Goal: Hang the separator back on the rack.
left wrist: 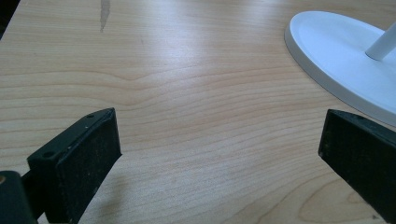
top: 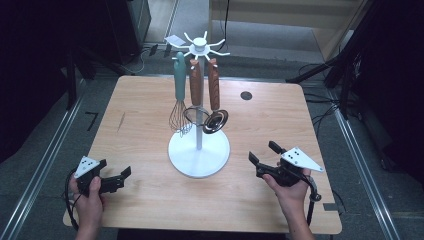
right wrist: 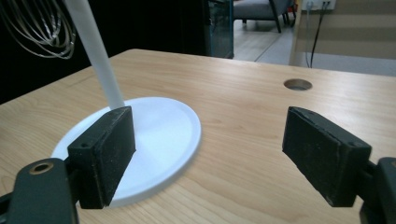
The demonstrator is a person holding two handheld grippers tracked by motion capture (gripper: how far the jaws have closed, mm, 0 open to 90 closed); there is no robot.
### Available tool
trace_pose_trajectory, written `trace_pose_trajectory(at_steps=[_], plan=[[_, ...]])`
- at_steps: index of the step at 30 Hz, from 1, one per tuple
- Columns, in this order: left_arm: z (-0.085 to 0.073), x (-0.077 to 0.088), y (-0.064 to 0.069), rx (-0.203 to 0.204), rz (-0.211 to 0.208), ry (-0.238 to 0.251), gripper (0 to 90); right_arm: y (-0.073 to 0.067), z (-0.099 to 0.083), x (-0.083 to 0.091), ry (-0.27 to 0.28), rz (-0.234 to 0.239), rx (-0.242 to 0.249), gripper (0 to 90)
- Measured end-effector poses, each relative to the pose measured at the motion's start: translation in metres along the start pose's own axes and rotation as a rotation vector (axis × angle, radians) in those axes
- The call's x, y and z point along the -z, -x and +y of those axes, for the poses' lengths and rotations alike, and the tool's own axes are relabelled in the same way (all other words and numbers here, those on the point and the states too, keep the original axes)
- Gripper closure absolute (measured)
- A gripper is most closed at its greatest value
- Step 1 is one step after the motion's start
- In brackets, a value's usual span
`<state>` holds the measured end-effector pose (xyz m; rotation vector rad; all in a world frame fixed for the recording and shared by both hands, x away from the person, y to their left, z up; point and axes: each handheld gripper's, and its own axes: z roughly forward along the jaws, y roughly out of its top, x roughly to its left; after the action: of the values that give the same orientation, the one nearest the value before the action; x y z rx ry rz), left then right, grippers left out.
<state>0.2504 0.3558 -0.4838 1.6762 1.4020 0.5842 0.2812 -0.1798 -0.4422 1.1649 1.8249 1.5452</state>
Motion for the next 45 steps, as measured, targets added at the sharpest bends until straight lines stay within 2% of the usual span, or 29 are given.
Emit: trace_pose_trajectory(at_steps=[8,20,38,45], plan=[[0.0,0.0,0.0,0.0,-0.004,-0.001,0.0,0.018,-0.018,0.012,-0.023,-0.048,-0.027,17.7],[0.0,0.0,0.0,0.002,-0.001,-0.003,0.0,0.038,-0.038,0.028,-0.056,-0.104,-0.053,18.0],[0.0,0.0,0.0,0.002,0.012,0.002,0.0,0.079,-0.066,0.072,-0.13,-0.247,-0.079,18.5],[0.0,0.0,0.0,0.008,0.012,0.0,0.0,0.091,-0.073,0.086,-0.138,-0.285,-0.095,18.4]])
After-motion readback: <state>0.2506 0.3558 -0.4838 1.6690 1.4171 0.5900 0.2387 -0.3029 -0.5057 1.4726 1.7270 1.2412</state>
